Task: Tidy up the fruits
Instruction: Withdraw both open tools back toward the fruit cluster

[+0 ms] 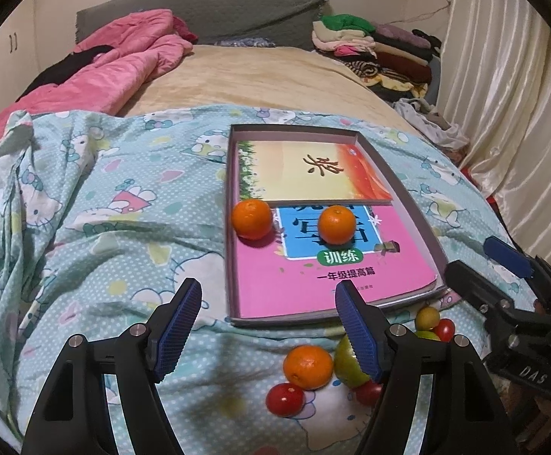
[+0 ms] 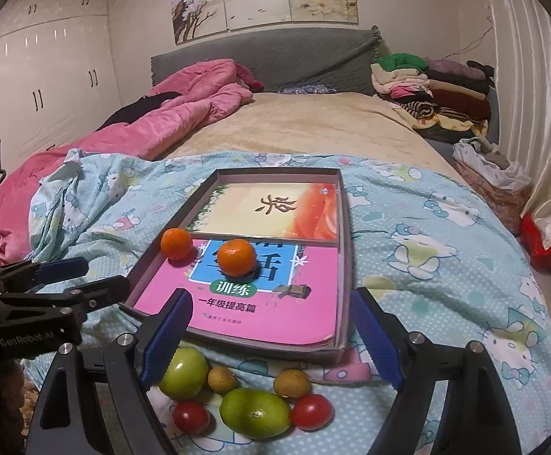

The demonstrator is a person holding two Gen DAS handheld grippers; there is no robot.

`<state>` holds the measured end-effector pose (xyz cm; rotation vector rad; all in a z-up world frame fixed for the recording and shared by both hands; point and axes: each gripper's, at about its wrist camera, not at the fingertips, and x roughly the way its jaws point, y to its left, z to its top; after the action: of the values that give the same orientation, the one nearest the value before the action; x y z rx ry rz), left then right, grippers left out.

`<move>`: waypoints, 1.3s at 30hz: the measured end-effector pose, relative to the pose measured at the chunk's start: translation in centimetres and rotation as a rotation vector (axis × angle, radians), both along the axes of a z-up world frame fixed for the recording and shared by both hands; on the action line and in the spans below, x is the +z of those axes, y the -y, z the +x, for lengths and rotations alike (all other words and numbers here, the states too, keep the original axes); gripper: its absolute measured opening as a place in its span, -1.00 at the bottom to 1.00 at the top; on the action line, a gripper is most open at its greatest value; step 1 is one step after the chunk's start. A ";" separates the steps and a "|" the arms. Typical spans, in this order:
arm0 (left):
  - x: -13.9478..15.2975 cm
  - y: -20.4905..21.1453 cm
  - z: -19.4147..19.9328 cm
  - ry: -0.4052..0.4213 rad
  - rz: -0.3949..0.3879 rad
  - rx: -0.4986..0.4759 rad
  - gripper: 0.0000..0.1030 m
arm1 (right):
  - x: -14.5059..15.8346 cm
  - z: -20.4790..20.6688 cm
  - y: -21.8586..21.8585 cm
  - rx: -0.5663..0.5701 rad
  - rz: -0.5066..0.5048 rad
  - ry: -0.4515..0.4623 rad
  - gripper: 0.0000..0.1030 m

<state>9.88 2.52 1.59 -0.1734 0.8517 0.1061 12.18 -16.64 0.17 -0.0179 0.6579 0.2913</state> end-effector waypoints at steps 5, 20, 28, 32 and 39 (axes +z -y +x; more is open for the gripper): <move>-0.1 -0.9 -0.6 -0.011 -0.002 0.015 0.45 | 0.3 -0.2 1.0 -0.026 0.014 -0.001 0.64; 0.0 -2.2 -1.9 -0.026 -0.010 0.028 0.45 | 0.1 -1.2 1.6 -0.046 0.029 -0.024 0.64; -0.3 -1.2 -2.7 -0.039 0.008 -0.006 0.45 | -0.3 -2.3 0.5 -0.028 0.029 -0.049 0.64; -0.5 -0.9 -3.0 -0.051 0.012 -0.014 0.45 | -0.7 -2.8 0.2 -0.026 0.028 -0.067 0.64; -1.0 -0.7 -3.7 -0.071 0.016 -0.024 0.45 | -1.2 -3.1 0.5 -0.047 0.036 -0.100 0.64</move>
<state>6.17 3.22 0.59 -0.1453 0.9229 0.0970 9.04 -17.10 -1.06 0.0470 0.7515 0.2599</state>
